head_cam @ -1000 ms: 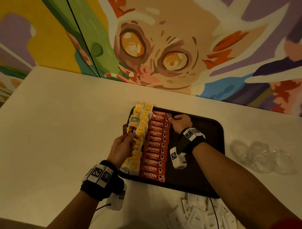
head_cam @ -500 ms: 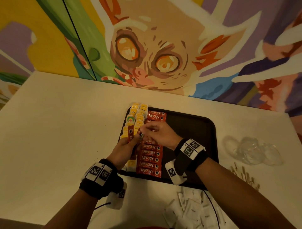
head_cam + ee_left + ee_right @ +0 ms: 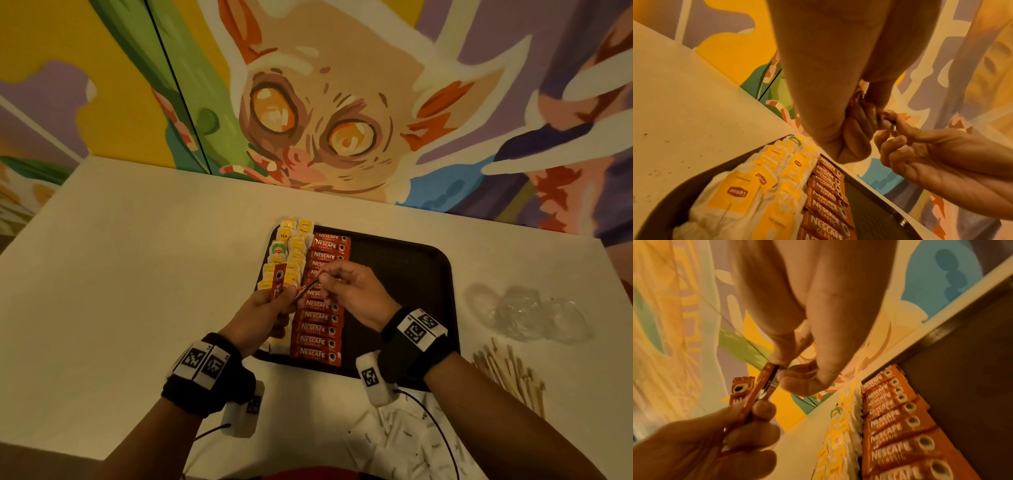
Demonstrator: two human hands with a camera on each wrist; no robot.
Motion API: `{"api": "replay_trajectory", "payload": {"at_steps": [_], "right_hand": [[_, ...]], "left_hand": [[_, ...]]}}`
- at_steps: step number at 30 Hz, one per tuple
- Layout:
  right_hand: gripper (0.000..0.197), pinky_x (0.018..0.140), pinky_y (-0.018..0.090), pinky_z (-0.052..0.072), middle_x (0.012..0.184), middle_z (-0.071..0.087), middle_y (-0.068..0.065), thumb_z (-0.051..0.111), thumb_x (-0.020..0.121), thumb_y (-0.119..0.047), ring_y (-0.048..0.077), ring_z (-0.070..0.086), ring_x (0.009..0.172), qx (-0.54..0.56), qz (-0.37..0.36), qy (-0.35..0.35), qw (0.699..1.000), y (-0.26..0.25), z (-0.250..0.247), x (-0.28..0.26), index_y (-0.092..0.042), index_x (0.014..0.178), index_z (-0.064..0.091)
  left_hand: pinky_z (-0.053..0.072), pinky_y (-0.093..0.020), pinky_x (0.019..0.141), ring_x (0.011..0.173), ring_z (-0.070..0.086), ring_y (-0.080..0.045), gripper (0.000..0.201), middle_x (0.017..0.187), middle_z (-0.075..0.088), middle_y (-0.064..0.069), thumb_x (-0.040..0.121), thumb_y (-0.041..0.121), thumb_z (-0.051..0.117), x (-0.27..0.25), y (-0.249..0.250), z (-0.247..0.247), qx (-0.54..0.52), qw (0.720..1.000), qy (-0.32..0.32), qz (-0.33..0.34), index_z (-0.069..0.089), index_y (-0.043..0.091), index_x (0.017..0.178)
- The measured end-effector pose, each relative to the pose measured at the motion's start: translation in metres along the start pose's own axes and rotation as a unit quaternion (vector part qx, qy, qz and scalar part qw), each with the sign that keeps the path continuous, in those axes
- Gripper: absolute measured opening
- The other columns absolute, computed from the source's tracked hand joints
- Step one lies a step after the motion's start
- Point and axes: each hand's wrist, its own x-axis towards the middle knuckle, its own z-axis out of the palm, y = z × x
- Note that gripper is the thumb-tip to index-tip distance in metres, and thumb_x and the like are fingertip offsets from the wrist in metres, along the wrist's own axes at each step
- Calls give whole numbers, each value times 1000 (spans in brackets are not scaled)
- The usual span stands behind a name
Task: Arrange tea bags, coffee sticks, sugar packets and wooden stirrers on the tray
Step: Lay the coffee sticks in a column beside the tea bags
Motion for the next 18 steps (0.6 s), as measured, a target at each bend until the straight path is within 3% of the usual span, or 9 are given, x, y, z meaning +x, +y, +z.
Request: {"api": "replay_trajectory", "payload": {"at_steps": [2, 4, 6, 8, 11, 14, 16, 17, 18], "right_hand": [[9, 68, 27, 55, 86, 66, 4, 60, 91, -10, 16, 63, 74, 74, 36, -26, 996, 1, 2, -5, -8, 99, 65], [16, 71, 28, 57, 90, 70, 4, 63, 87, -16, 18, 66, 77, 110, 63, -42, 991, 3, 5, -7, -9, 100, 65], [13, 72, 28, 58, 94, 70, 6, 64, 87, -6, 19, 70, 81, 92, 47, -22, 994, 6, 6, -7, -8, 101, 65], [20, 72, 28, 58, 96, 70, 9, 66, 85, 5, 19, 71, 86, 64, 29, 5, 998, 10, 6, -7, -8, 101, 65], [28, 80, 32, 58, 94, 73, 8, 73, 80, 4, 21, 71, 94, -11, -7, 16, 1000, 14, 3, -7, -13, 101, 65], [33, 77, 25, 57, 88, 75, 2, 75, 78, 6, 14, 72, 89, -62, -35, 24, 997, 13, 3, -8, -12, 103, 64], [34, 73, 21, 56, 87, 74, 2, 75, 78, 7, 11, 72, 86, -75, -40, 30, 996, 13, 3, -9, -10, 104, 63], [34, 74, 22, 57, 87, 74, 3, 75, 77, 7, 11, 73, 86, -79, -39, 34, 996, 13, 4, -9, -11, 104, 63], [34, 76, 24, 58, 89, 75, 3, 75, 77, 6, 12, 73, 88, -80, -38, 41, 995, 14, 3, -8, -12, 104, 63]], "left_hand": [[32, -23, 51, 52, 34, -8, 22, 62, 40, 5, 100, 30, 44, -2, 2, 4, 49, 998, 13, 29, 53, 17, 86], [39, -18, 50, 51, 44, -4, 22, 58, 49, 15, 102, 27, 40, -4, 4, 9, 112, 991, 25, 67, 57, 20, 90], [50, -11, 64, 68, 61, 4, 23, 79, 64, 18, 102, 26, 38, -6, 5, 12, 158, 982, 25, 97, 60, 23, 101], [53, -20, 82, 89, 63, 2, 24, 102, 66, 10, 102, 31, 37, -8, 4, 11, 168, 980, 38, 102, 61, 29, 105], [52, -31, 86, 79, 63, -1, 29, 93, 64, 4, 103, 27, 33, -13, 9, 11, 166, 981, 58, 87, 61, 21, 110], [43, -35, 87, 92, 59, -10, 32, 99, 59, -7, 104, 21, 32, -18, 14, 13, 171, 984, 22, 49, 58, 6, 117], [51, -31, 72, 67, 65, -5, 26, 79, 61, 0, 104, 19, 33, -20, 14, 12, 195, 979, 1, 50, 58, 15, 100], [51, -25, 65, 57, 60, 0, 25, 75, 58, 7, 104, 19, 33, -20, 14, 11, 205, 977, -5, 54, 57, 19, 95], [51, -23, 66, 56, 56, 4, 23, 79, 57, 12, 104, 19, 34, -19, 13, 10, 217, 974, -7, 59, 56, 20, 97]]}}
